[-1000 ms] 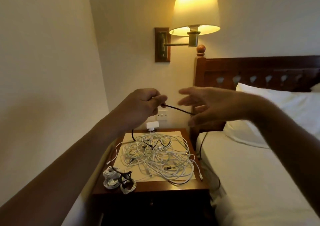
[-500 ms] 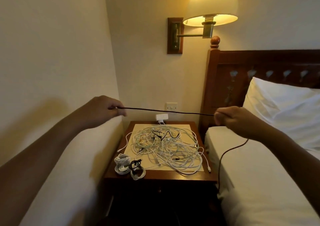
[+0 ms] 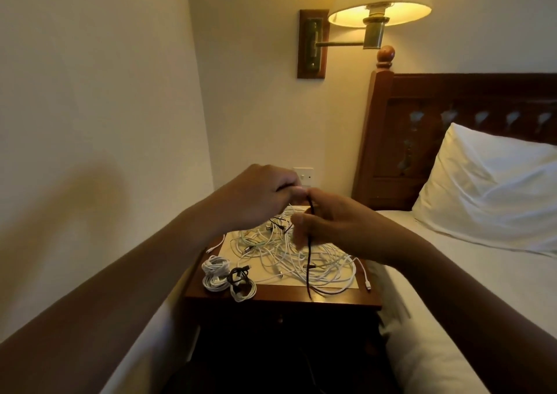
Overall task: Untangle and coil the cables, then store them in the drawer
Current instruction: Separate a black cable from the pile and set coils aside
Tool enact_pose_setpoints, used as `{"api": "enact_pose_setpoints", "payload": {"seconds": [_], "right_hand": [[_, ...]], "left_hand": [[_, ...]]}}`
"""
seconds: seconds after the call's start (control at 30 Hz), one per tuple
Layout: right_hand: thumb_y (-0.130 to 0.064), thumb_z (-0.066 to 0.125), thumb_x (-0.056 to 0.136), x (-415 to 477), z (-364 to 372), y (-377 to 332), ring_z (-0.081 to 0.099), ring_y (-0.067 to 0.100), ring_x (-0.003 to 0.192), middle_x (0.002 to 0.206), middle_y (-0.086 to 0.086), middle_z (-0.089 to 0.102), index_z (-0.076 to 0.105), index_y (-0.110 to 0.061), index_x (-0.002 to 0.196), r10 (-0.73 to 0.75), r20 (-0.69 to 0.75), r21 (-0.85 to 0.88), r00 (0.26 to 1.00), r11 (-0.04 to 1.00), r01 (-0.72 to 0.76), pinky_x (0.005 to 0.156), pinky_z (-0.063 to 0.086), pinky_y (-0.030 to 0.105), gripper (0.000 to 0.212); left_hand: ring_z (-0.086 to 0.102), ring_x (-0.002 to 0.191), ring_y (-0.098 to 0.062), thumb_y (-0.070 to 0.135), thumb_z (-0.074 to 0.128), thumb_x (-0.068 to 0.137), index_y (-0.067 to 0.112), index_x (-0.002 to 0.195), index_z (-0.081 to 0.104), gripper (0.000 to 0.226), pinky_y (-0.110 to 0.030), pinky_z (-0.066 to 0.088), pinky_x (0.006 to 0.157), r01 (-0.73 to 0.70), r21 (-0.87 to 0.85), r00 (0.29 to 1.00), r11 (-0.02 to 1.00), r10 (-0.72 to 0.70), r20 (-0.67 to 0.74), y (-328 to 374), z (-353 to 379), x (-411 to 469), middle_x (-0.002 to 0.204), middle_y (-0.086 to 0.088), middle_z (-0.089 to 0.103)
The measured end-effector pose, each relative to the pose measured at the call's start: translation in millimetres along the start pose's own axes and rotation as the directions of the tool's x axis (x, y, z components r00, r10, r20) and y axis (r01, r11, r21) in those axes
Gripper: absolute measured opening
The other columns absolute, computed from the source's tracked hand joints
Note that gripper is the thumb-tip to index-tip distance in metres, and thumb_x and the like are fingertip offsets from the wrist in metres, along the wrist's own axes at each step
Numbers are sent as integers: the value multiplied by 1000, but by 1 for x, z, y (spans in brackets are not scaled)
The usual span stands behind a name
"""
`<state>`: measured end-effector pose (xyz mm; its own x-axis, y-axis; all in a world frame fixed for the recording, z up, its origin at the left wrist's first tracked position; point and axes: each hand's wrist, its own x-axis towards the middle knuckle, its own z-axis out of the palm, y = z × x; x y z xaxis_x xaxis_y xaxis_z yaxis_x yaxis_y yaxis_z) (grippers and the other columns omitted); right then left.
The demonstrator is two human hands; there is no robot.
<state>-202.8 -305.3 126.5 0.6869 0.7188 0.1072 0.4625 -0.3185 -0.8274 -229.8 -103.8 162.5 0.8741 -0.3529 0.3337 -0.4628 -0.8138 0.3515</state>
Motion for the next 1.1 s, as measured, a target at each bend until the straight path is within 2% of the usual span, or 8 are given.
{"api": "enact_pose_setpoints", "payload": {"seconds": [0.07,0.17,0.3,0.43,0.6,0.77,0.97,1.1], "right_hand": [[-29,51,107,7,-1,-1,55,5,58,72,0,58,67,-18,119,3,-131,27,991,1000,0,57,49,21,24],[-35,53,105,10,-19,16,40,4,48,55,-8,49,77,-29,92,-103,-259,-263,960,964,33,50,34,20,28],[-49,53,100,3,-36,43,59,15,57,62,-5,65,76,-39,86,-115,-300,-395,947,919,-14,56,47,35,28],[-86,44,82,-18,-42,60,70,35,87,88,8,76,77,-45,97,-71,-225,-334,972,943,-8,76,57,53,54],[-31,58,104,-34,-62,101,64,-1,71,69,-26,69,79,-30,94,140,-244,-356,959,907,-223,66,46,24,24],[-29,62,102,-34,-65,172,65,5,70,72,-16,71,79,-24,109,297,-383,-475,875,749,-462,65,48,23,19],[-14,67,99,-35,-62,199,73,22,79,94,0,79,76,-26,114,-56,-615,-595,787,688,-416,70,62,42,21],[-24,63,101,-36,-71,186,71,17,91,103,-2,77,75,-21,120,224,-519,-627,825,556,-546,81,60,37,22]], "left_hand": [[55,60,1,36,61,101,35,81,66,21,-16,35,55,20,-1,998,1000,-20,-56,-11,-4,-1,66,13,62],[52,58,-2,42,61,98,29,86,75,22,-19,33,54,127,28,991,992,-126,-37,-37,-6,-11,66,11,63],[54,55,2,28,54,105,31,89,77,27,-26,37,61,279,-4,954,960,-277,113,-75,-6,-28,56,18,61],[59,59,0,25,58,101,30,83,76,26,-25,36,59,383,131,924,914,-382,-33,-112,-12,-33,60,12,65],[64,71,-7,23,58,103,21,75,73,31,-20,35,57,478,69,860,876,-450,-240,-118,-24,-39,62,10,64],[44,43,-6,30,56,104,15,78,74,34,-16,35,48,283,-292,959,914,-265,102,-17,-19,-49,53,-1,60],[27,42,-14,34,55,101,6,85,71,36,-25,18,42,322,-700,924,637,-49,380,9,-19,-64,51,-7,47],[27,37,-12,33,55,100,4,88,74,37,-22,24,40,390,-655,918,647,-217,332,-29,-15,-61,55,-11,50]]}}
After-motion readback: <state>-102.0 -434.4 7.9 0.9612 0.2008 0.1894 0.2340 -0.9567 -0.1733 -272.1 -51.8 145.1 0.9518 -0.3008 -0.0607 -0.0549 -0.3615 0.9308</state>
